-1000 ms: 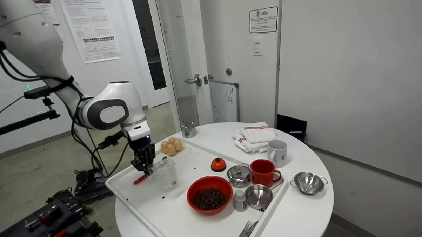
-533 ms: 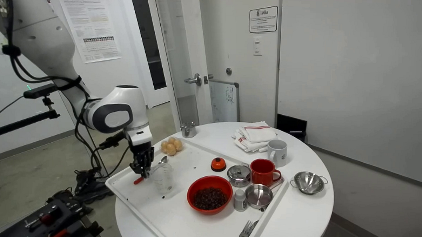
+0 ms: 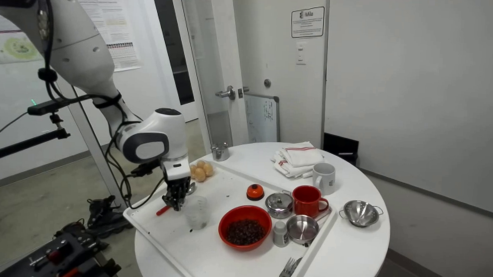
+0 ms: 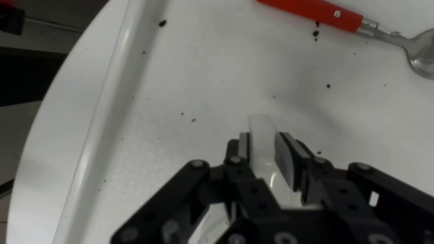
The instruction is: Pick up the colourless cup from the table, pour some of its contents in the orange bowl and put the cup back on the table.
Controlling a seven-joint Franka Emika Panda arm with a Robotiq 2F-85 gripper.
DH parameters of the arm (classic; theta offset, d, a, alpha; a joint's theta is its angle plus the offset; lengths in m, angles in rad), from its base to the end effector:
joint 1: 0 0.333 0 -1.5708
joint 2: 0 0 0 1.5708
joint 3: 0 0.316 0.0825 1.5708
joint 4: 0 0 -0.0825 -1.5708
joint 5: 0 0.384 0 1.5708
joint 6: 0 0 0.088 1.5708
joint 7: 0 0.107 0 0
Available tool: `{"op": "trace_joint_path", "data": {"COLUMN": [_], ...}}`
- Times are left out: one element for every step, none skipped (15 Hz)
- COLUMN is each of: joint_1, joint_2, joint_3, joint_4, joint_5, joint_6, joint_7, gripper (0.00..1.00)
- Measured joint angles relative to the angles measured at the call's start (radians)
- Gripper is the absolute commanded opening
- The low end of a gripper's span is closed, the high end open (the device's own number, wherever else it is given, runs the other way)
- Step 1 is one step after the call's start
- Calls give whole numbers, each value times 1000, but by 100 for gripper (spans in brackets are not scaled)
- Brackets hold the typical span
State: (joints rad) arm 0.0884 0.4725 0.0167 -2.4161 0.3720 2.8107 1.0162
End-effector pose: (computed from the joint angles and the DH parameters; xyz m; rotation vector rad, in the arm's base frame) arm 0.4686 0.0326 0.1112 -2.4802 1.8266 0.1952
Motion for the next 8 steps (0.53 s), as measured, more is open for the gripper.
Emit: {"op": "trace_joint_path", "data": {"joint_1": [-9,-15,-18,-23,-32,-48,-65,-86], "joint_2": [14,29,44,57,65,68,68,64], "joint_3": [9,13,16,19,27,39,52,65], "joint_4": [12,22,32,40,46,50,51,51], "joint_5": [7,13,17,23,34,50,68,89], "joint_6": [2,2,2,2,2,2,2,3], "joint_7": [-2,-3,-3,-4,-15,-32,-50,-72], "gripper": [58,67,73,80,88,95,100,100]}}
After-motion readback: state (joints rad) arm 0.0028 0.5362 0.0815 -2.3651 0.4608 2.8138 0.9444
